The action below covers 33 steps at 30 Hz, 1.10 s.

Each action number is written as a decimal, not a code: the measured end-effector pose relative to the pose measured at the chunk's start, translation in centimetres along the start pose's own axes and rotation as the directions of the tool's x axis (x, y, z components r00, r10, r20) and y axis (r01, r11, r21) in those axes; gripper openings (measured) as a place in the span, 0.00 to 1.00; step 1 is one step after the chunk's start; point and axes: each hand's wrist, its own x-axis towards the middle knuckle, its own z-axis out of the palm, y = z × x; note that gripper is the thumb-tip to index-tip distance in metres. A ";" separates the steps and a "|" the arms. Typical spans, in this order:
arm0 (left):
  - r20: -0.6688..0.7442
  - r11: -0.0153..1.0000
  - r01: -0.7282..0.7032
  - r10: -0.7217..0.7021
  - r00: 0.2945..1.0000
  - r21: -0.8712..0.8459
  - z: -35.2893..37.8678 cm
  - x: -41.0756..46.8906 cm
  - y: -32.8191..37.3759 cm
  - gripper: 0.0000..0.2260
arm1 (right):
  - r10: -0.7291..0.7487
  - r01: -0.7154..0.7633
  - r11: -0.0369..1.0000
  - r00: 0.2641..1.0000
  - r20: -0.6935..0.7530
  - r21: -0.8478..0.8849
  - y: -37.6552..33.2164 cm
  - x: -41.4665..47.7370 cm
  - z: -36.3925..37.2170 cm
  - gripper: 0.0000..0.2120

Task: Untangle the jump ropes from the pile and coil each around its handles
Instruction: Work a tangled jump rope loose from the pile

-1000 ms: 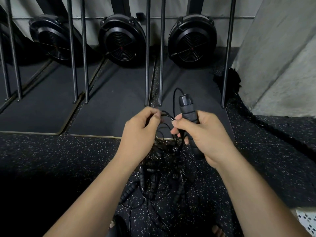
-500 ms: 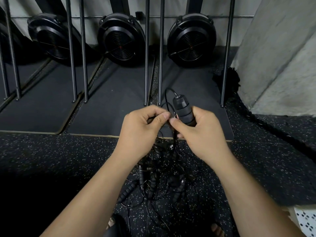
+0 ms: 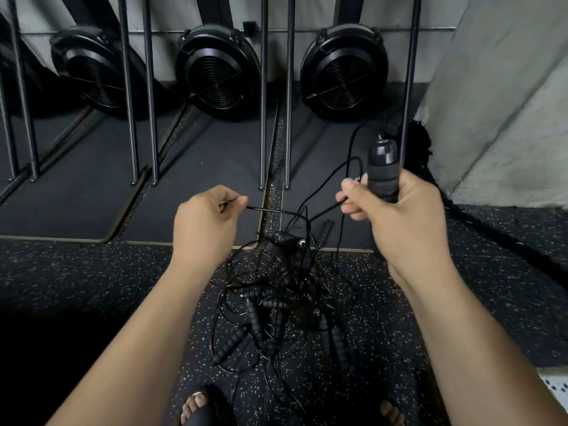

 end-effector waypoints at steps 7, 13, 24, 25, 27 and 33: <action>-0.079 0.982 0.140 -0.131 0.988 0.130 -1.3 1.8 -4.6 0.10 | -0.005 0.017 0.993 0.995 -0.102 0.119 -1.9 0.3 -1.8 0.04; -0.170 0.933 0.307 -0.277 0.946 0.190 -1.5 2.6 -8.2 0.09 | -0.011 0.040 0.980 0.989 -0.148 0.193 -2.9 0.2 -1.9 0.03; 0.055 0.919 -0.357 0.353 0.934 0.165 2.8 -2.5 0.8 0.10 | 0.024 -0.025 0.998 0.999 0.028 0.065 -2.6 -0.6 0.2 0.03; 0.086 0.911 -0.409 0.404 0.911 0.053 3.2 -3.2 1.8 0.10 | 0.028 -0.030 0.998 0.999 0.035 0.053 -2.6 -0.6 0.3 0.03; 0.180 0.913 -0.394 0.408 0.895 -0.107 4.2 -4.3 2.9 0.09 | 0.032 -0.034 0.999 0.999 0.043 0.042 -2.7 -0.7 0.3 0.03; 0.342 0.951 -0.204 0.276 0.898 -0.233 6.3 -5.2 1.1 0.06 | 0.045 -0.053 0.994 0.996 0.076 0.099 -3.7 -1.3 0.2 0.03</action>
